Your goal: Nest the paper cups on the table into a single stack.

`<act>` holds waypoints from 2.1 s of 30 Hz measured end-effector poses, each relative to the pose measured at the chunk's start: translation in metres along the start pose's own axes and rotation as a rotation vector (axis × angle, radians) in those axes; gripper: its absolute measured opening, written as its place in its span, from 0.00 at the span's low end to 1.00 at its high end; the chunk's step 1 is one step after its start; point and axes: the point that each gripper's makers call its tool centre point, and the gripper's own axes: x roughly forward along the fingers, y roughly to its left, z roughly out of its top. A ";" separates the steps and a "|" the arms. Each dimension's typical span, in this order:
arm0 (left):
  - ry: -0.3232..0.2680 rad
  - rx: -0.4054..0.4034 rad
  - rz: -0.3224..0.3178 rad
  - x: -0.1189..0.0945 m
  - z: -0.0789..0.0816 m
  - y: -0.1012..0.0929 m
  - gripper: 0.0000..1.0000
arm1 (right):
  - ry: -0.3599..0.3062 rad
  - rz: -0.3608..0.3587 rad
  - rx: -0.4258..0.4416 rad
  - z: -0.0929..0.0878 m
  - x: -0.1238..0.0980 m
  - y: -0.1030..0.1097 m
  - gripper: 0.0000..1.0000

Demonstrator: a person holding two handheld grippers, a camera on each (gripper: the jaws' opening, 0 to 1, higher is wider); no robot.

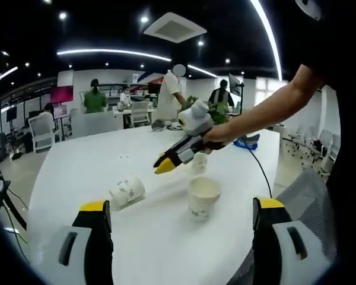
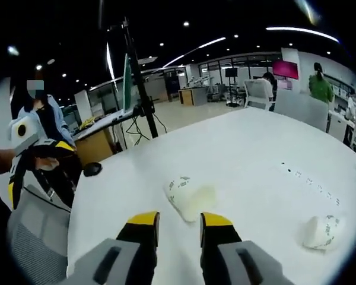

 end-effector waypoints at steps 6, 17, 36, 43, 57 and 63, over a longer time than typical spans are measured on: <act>0.006 -0.004 0.000 0.002 -0.001 0.002 0.99 | -0.024 0.010 0.025 -0.001 0.010 -0.003 0.25; 0.012 -0.013 0.001 0.007 -0.003 0.004 0.99 | -0.067 0.024 0.082 0.000 0.026 -0.009 0.23; 0.029 -0.003 -0.005 0.011 -0.007 0.009 0.99 | -0.099 0.073 0.143 0.004 0.051 -0.004 0.17; 0.021 0.006 -0.016 0.015 -0.005 0.004 0.99 | -0.111 0.084 0.189 0.005 0.056 -0.006 0.12; 0.015 0.040 -0.038 0.017 -0.001 -0.001 0.99 | -0.115 0.112 0.199 0.012 0.049 0.011 0.00; 0.023 0.036 -0.049 0.020 -0.001 -0.005 0.99 | -0.129 0.101 0.184 0.018 0.041 0.011 0.00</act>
